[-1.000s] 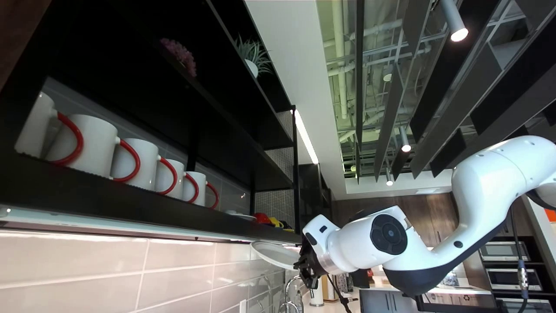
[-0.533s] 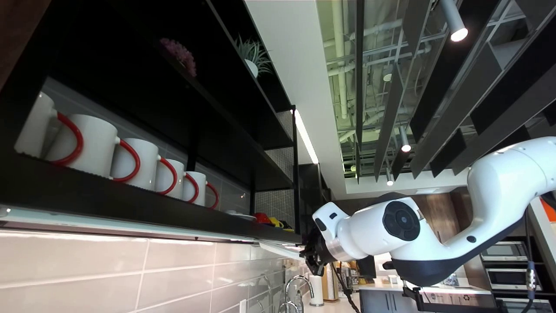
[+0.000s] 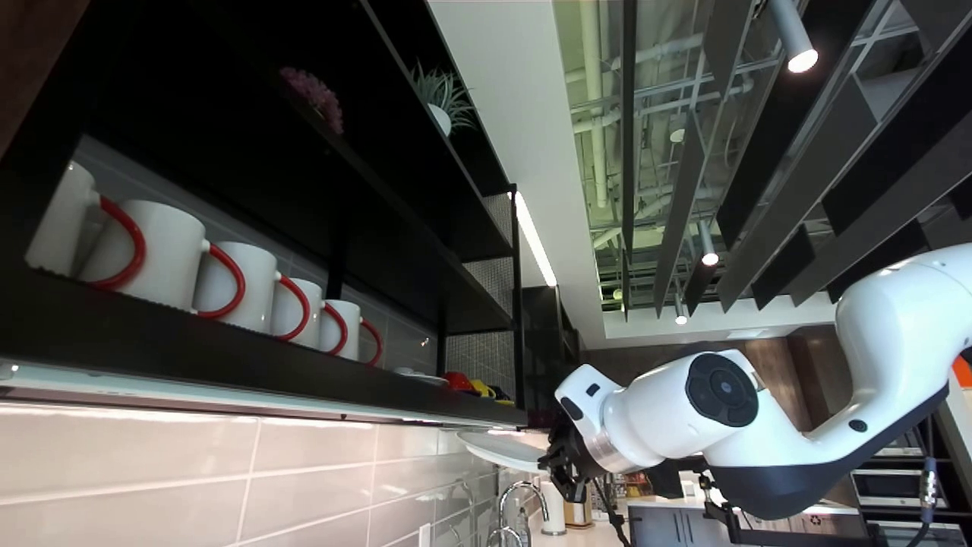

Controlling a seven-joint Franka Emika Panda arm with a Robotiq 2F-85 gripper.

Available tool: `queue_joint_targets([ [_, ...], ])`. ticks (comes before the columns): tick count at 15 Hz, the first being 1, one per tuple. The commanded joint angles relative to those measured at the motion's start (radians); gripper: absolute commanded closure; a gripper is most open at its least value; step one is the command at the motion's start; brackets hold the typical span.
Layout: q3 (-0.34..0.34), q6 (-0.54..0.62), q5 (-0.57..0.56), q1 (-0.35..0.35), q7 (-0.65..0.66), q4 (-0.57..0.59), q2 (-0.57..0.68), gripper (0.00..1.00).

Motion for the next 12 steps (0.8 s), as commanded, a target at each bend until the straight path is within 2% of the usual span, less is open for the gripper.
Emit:
queue_joint_targets([
  [1, 0.046, -0.070, 0.025, 0.025, -0.030, -0.038, -0.085, 0.99],
  [7, 0.067, -0.107, -0.029, 0.057, -0.050, 0.006, -0.158, 0.99],
  [12, 0.003, -0.066, -0.078, 0.043, -0.078, 0.143, -0.120, 0.99],
])
